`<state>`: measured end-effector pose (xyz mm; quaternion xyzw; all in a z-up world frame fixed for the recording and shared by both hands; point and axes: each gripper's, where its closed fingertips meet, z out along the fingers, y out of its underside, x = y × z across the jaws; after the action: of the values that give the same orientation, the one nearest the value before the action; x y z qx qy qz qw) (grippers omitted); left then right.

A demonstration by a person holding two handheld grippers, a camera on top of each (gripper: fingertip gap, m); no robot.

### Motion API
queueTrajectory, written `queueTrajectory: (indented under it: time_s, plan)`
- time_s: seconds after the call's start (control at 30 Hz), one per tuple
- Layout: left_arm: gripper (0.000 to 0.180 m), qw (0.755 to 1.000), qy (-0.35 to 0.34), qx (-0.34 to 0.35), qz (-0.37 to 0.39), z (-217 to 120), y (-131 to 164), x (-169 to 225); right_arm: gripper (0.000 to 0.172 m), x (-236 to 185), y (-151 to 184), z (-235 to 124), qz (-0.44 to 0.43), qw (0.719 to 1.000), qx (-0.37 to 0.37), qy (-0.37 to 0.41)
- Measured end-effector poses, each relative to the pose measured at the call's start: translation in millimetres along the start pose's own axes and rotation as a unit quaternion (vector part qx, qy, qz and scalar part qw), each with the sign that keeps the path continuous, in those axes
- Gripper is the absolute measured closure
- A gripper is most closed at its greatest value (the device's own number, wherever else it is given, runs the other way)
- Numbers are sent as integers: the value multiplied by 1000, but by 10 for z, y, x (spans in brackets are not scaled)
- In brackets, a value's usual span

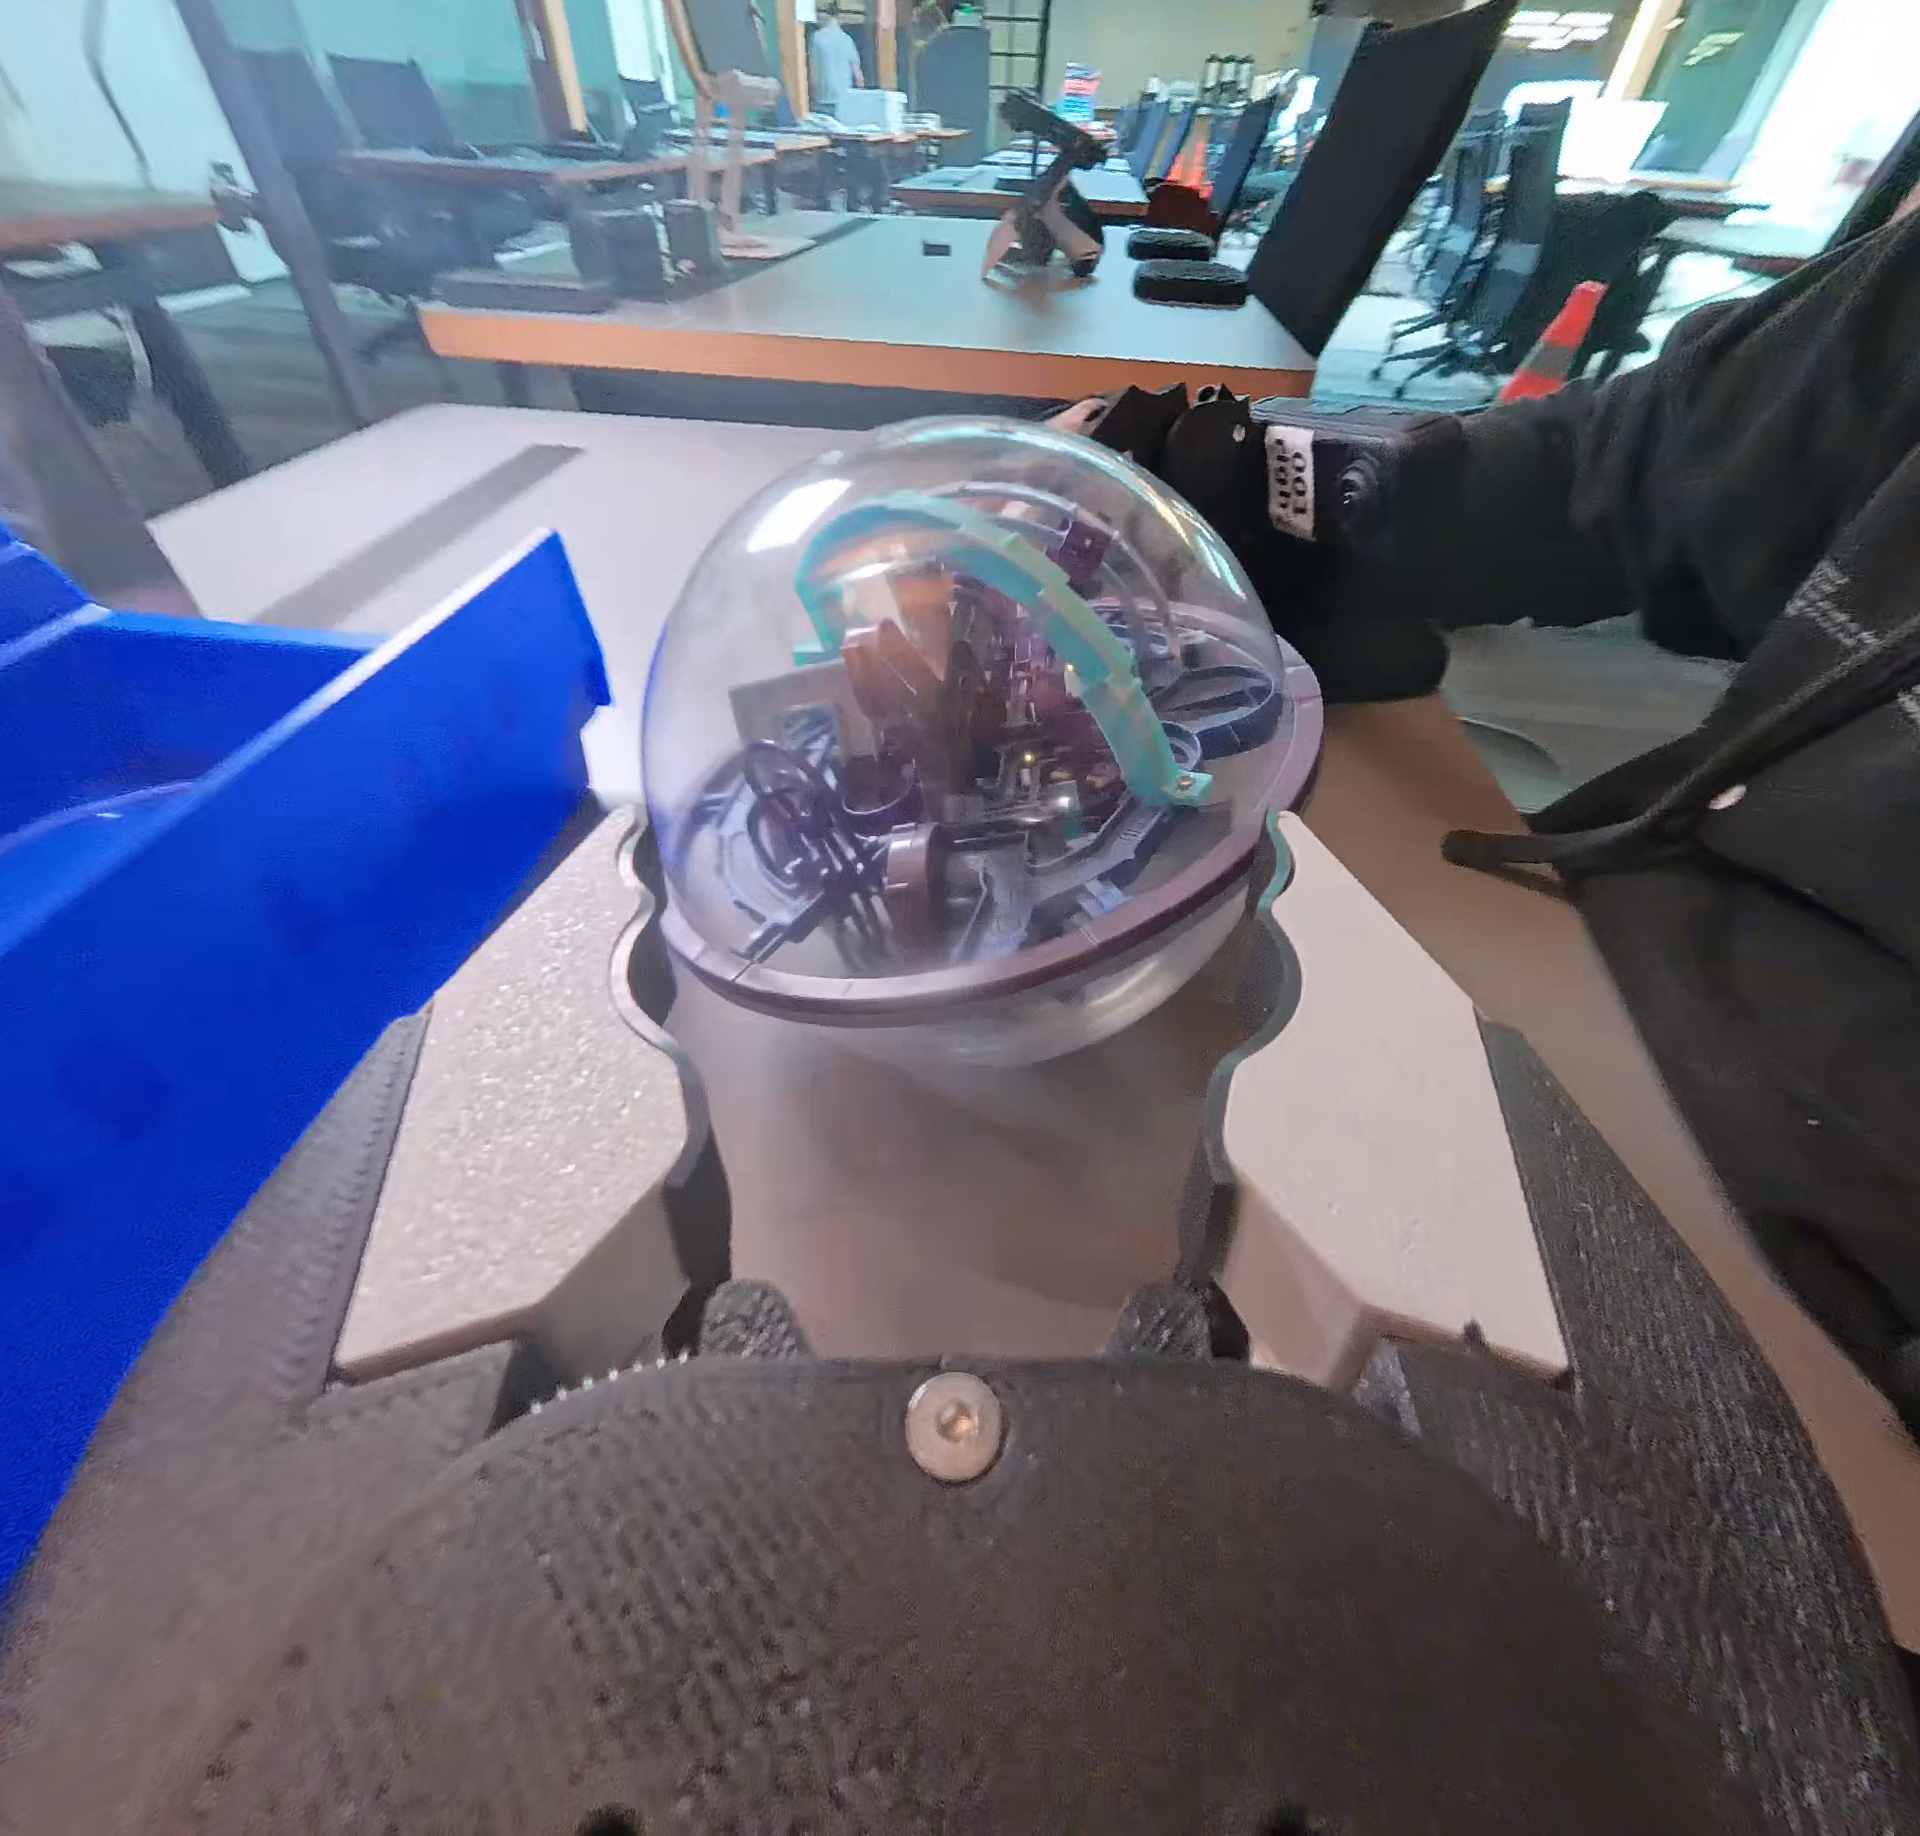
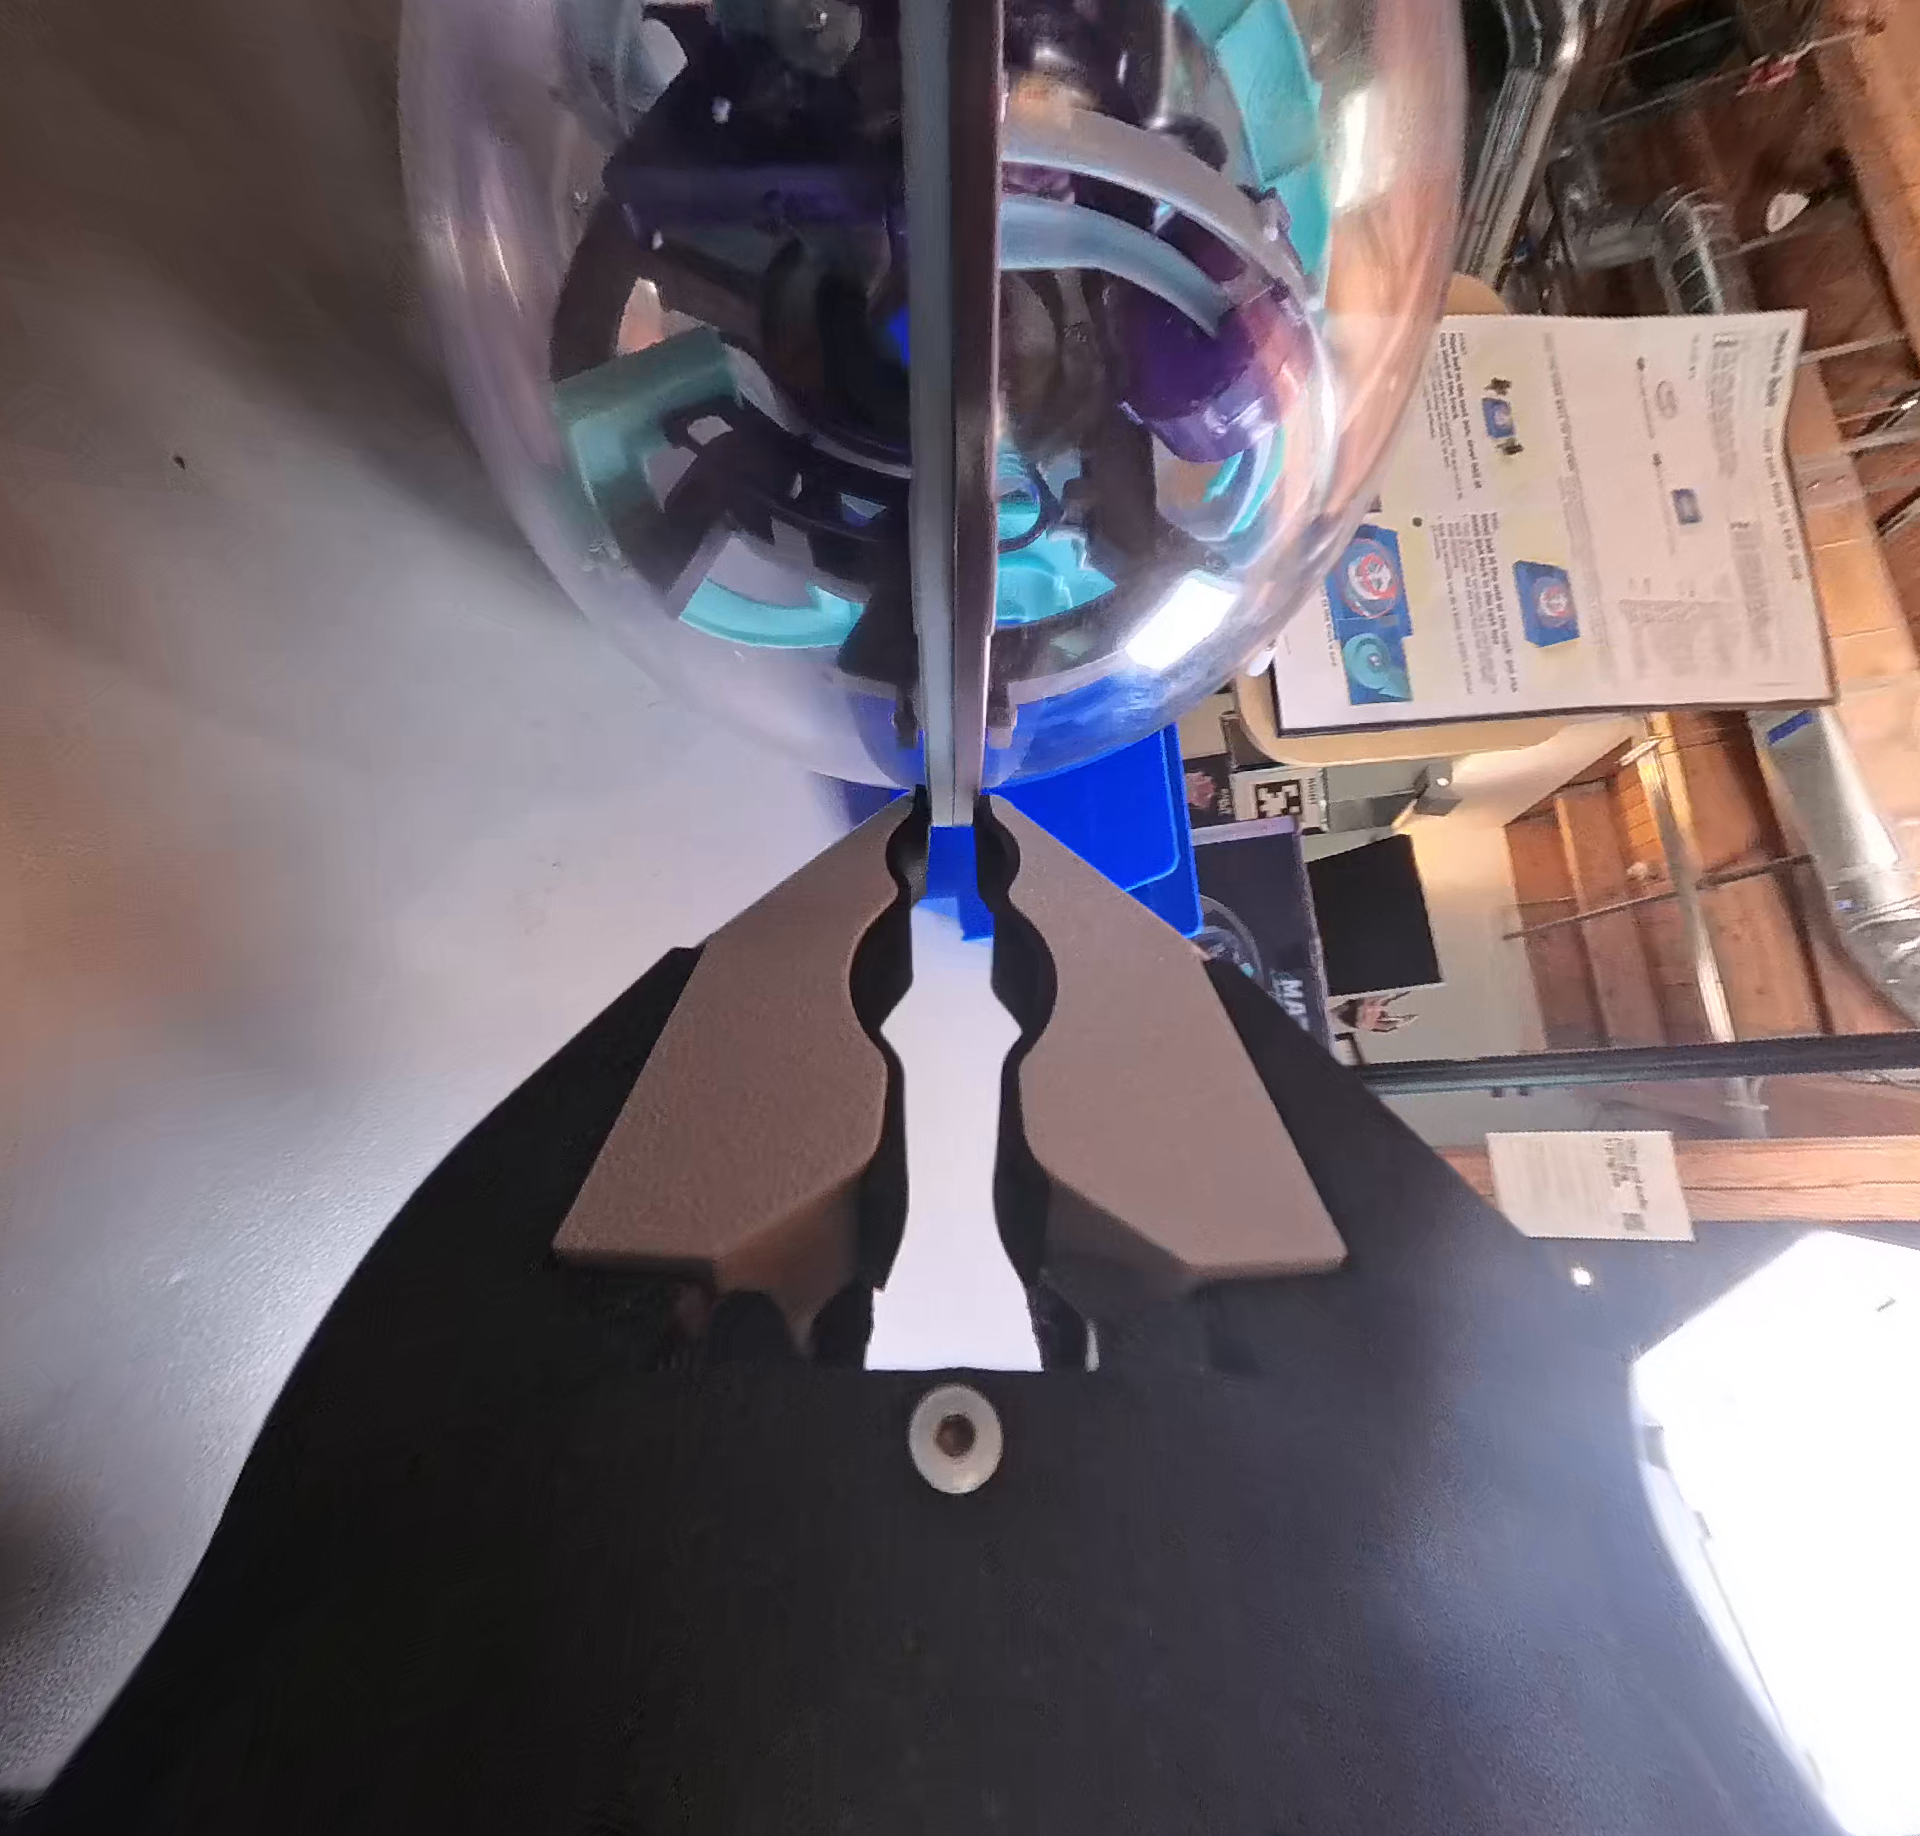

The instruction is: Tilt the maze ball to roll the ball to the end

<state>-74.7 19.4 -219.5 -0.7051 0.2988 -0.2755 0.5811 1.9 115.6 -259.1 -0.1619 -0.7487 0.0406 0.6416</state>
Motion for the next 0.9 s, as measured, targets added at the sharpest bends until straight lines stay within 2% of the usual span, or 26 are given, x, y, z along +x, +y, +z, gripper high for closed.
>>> queueTrajectory:
  time_s: [0.2,0.4,0.5,0.57,0.7,0.9]
  plan:
    - [67,999,0,-2,41,122,84,114,165,77,-19,-26,-49,998,-6,40]
    - [68,998,-9,6,60,95,106,142,163,102,-38,-40,-42,998,-13,47]
    - [69,998,-11,8,57,96,99,139,144,23,-34,-65,-32,999,-17,24]
    - [70,998,-12,11,56,98,90,137,140,-12,-48,-112,-30,999,-19,18]
    - [72,998,-13,15,57,99,81,140,140,7,-111,-236,-19,999,-17,24]
    - [72,998,-13,19,53,100,77,136,157,-21,-201,-314,-31,999,-15,28]
